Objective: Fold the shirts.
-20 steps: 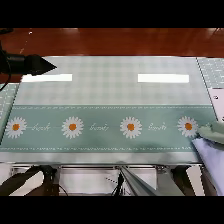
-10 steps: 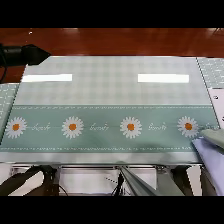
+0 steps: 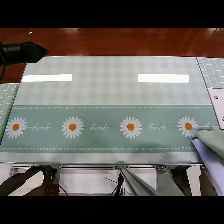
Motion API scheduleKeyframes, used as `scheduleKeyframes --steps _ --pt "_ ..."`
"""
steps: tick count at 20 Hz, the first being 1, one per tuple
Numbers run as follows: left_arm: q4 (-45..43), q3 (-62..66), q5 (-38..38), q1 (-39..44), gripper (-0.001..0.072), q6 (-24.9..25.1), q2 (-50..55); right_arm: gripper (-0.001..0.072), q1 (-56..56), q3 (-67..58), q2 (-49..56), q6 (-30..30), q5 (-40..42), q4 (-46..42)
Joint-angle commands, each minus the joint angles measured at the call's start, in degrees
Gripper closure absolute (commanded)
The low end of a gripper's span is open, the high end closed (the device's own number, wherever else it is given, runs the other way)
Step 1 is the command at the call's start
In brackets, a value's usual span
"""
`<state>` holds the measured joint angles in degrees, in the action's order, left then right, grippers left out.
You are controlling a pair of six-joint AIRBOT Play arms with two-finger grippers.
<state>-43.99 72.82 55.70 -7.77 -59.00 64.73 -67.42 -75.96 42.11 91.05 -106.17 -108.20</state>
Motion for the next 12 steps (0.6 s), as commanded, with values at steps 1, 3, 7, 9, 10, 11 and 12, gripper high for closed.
scheduleKeyframes --steps 1,3,7,9,10,11,12 --pt "0.0 0.0 -0.8 0.0 0.0687 0.0 0.0 0.0382 0.0 0.0 -0.1 -0.2 -0.1 -0.2" --pt "0.0 0.0 -0.8 0.0 0.0687 0.0 0.0 0.0313 0.0 0.0 -0.1 -0.2 0.0 -0.1" --pt "0.0 0.0 -0.8 0.0 0.0686 0.0 0.0 0.0315 0.0 0.0 -0.1 -0.2 3.1 1.8" --pt "0.0 0.0 -0.5 0.0 0.0685 0.0 0.0 0.0320 0.0 0.0 -0.1 -0.2 9.5 10.8" --pt "0.0 0.1 0.4 0.1 0.0681 0.0 0.0 0.0342 0.0 0.0 -0.1 -0.2 14.3 20.8" --pt "-0.1 0.4 2.3 0.5 0.0557 0.8 0.0 0.0428 0.0 0.0 0.2 -0.2 19.5 32.0" --pt "-0.2 0.7 4.0 1.4 0.0429 1.6 0.0 0.0438 0.1 0.1 0.9 -0.5 24.7 44.4"
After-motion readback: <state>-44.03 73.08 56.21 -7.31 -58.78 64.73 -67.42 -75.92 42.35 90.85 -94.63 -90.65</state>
